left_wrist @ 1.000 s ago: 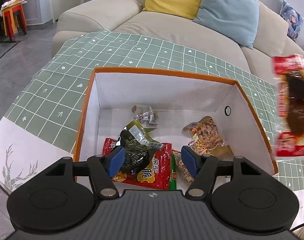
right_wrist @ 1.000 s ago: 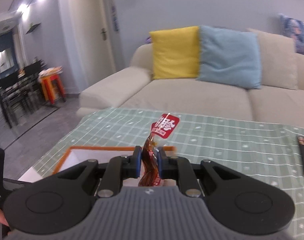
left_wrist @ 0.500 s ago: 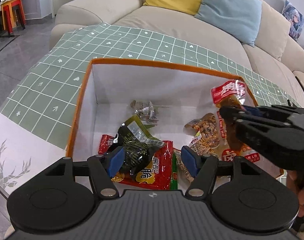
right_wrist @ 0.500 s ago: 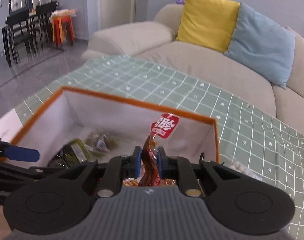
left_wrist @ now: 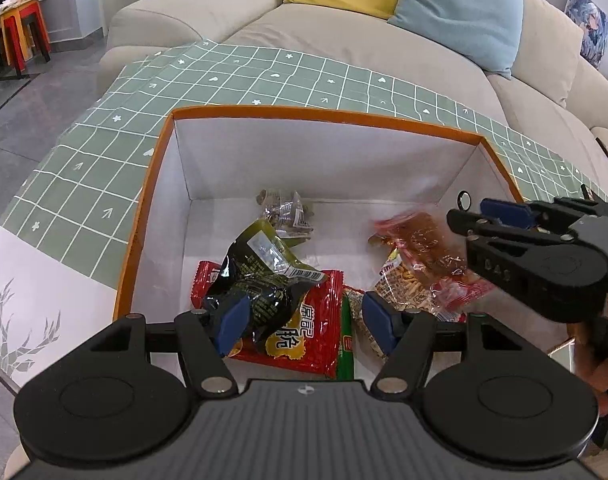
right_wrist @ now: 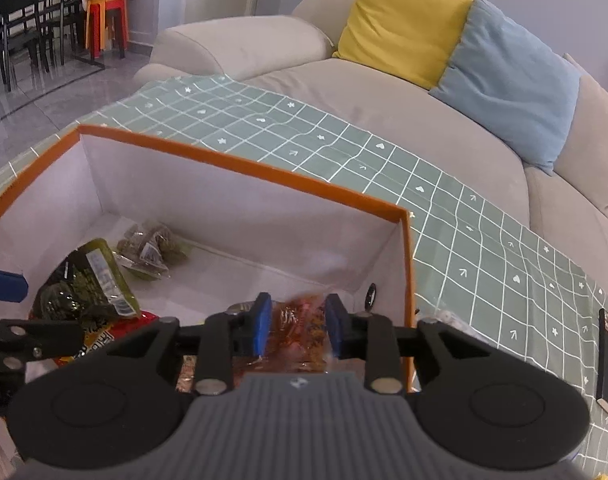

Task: Organize snacks
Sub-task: 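Drop the green bag into the box while the right tool drops the sausage, then withdraw both tools from the box back over the table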

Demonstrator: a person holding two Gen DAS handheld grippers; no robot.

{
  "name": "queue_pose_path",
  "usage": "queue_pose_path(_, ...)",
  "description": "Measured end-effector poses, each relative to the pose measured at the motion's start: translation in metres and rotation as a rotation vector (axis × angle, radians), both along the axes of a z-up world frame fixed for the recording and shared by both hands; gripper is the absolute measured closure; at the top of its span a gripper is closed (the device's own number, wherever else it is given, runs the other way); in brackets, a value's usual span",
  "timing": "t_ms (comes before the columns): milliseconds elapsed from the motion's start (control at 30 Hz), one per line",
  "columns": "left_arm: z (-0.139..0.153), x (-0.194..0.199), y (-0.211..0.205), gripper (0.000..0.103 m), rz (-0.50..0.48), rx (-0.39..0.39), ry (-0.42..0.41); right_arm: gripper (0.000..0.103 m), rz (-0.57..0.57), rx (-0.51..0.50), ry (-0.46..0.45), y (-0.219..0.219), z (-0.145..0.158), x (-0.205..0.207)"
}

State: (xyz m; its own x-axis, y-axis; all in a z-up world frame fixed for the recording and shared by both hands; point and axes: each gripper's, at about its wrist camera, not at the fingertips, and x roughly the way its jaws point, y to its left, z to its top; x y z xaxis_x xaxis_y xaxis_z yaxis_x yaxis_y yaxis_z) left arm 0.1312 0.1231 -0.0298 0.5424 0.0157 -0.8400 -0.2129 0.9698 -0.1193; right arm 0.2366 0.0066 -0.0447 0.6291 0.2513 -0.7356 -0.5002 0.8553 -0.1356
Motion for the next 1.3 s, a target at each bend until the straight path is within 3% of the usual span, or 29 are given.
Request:
queue_pose_path(367,0.022,-0.015,-0.012,0.027,-0.014,-0.022,-0.086,0.048,-0.045,0.101,-0.055,-0.037,0.039,-0.026)
queue_pose_path(500,0.034,-0.02,-0.029,0.027,-0.077,-0.029,-0.152,0.039,-0.078,0.174,-0.049,-0.066,0.053,-0.039)
queue_pose_path(700,0.046,-0.026,-0.061,0.027,-0.172,-0.038,-0.203,0.034,-0.131,0.265,-0.013,-0.119,0.059,-0.058)
queue_pose_path(900,0.046,-0.026,-0.094,0.029,-0.258,-0.018,-0.195,0.03,-0.162,0.294,0.02,-0.174,0.049,-0.079)
queue_pose_path(1300,0.05,-0.02,-0.166,0.028,-0.501,0.077,-0.212,0.029,-0.309,0.217,0.082,-0.258,0.002,-0.082)
